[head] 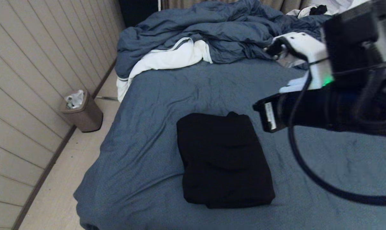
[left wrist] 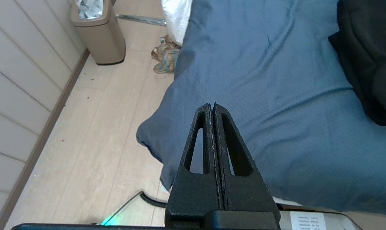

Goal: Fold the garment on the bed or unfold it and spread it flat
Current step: Unfold the black sweatshirt

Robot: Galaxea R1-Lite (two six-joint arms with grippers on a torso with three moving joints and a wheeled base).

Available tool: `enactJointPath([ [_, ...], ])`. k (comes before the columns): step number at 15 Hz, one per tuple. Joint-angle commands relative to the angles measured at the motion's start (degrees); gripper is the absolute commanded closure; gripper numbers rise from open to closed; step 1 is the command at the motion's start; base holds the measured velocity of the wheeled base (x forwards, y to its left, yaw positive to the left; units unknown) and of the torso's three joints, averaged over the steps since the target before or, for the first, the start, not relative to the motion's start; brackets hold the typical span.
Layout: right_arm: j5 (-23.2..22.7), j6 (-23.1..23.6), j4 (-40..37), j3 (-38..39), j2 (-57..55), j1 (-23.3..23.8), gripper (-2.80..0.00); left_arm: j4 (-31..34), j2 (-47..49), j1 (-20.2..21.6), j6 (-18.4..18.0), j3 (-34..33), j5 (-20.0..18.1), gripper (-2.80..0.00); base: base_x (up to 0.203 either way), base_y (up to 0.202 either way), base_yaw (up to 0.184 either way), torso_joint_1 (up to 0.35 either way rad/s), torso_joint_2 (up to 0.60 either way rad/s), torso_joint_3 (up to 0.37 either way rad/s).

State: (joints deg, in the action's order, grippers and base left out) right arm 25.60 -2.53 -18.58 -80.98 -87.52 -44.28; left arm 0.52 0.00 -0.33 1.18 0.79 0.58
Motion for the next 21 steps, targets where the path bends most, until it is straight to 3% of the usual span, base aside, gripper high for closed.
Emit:
enactJointPath([
  [1, 2.5, 2.31, 1.96, -0.48, -7.64, -5.85, 0.0, 0.0, 0.09, -0.02, 0.05, 0.0, 0.03, 0.0, 0.0, 0.0, 0.0, 0.0, 0.0, 0.0],
  [4, 3.11, 6.67, 2.72, 0.26, -12.21, -7.9, 0.0, 0.0, 0.09, -0.02, 0.05, 0.0, 0.03, 0.0, 0.0, 0.0, 0.0, 0.0, 0.0, 0.0],
  [10, 4.34, 8.36, 2.89, 1.6, -18.85, -9.39, 0.0, 0.09, 0.09, -0.02, 0.05, 0.0, 0.03, 0.0, 0.0, 0.0, 0.0, 0.0, 0.0, 0.0],
  [11, 4.3, 8.4, 2.93, 1.61, -20.06, -9.87, -2.8, 0.09, 0.09, -0.02, 0.05, 0.08, 0.03, 0.0, 0.0, 0.0, 0.0, 0.0, 0.0, 0.0],
  [21, 4.6, 7.9, 3.53, -2.57, -30.24, -11.44, -2.8, 0.09, 0.09, -0.02, 0.05, 0.09, 0.03, 0.0, 0.0, 0.0, 0.0, 0.0, 0.0, 0.0],
])
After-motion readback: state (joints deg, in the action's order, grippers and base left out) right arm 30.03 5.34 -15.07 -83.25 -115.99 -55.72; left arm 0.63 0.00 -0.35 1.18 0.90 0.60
